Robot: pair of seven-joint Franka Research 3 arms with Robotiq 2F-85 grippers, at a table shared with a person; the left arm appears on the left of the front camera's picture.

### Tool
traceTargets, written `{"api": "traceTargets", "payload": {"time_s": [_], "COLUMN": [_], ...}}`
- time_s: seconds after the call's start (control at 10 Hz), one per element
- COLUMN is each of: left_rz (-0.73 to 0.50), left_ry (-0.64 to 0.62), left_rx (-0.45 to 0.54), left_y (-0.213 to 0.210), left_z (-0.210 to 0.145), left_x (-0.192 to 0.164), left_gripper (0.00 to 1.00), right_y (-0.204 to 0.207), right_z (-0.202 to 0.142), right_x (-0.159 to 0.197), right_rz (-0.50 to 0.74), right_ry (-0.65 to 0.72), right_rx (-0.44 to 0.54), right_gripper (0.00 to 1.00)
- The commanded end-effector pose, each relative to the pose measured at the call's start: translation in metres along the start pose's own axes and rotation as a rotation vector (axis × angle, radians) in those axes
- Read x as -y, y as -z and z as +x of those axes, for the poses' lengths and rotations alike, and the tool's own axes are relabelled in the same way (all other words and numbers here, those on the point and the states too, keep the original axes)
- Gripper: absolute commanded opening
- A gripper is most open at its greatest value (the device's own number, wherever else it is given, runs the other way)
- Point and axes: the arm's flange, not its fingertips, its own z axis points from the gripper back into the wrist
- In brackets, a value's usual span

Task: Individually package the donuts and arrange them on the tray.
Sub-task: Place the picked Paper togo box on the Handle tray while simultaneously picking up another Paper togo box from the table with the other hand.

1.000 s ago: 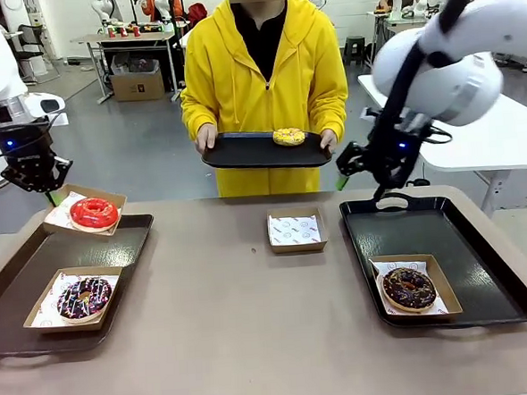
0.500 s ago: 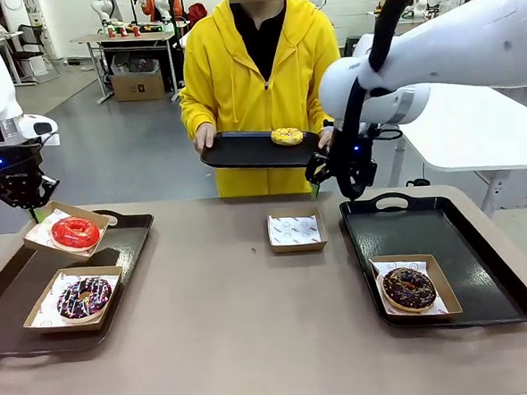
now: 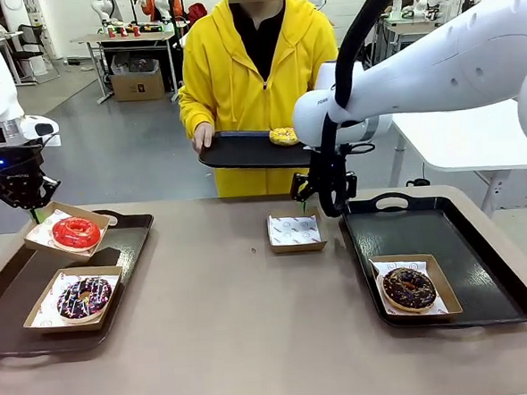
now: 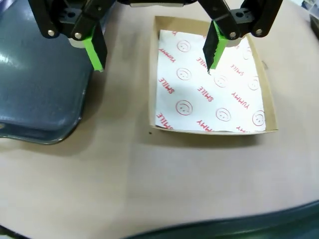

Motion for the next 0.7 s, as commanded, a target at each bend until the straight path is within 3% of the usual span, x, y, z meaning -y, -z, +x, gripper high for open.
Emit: {"api": "traceTargets", "payload": {"time_s": [0.0,0.1,0.2,0.6], "left_rz": [-0.012,-0.012,-0.012,-0.012], "left_ry": [0.002,0.002,0.002,0.002], "left_rx": [0.003,0.003,0.003,0.003], "left_y": [-0.0042,-0.0042,-0.0042,-0.0042], "left_z": [-0.0016,-0.0016,-0.0016,-0.0016], "left_x": [0.0000,0.0000,0.0000,0.0000], "left_gripper": [0.01,0.01,0.01,0.01], "right_y": [-0.0012,-0.0075,0.0012,0.0001], "right_z": [0.0040,-0.0038,-0.0004,-0.0004], "right_x": [-0.0073,-0.0101,-0.0064,-0.0103], "right_rz": [-0.004,0.016,0.003,0.008], "right_ry": [0.034,0.067,0.003,0.013], "right_rx": [0.049,0.107,0.009,0.021], "right_gripper": [1.00,1.00,1.00,1.00]}}
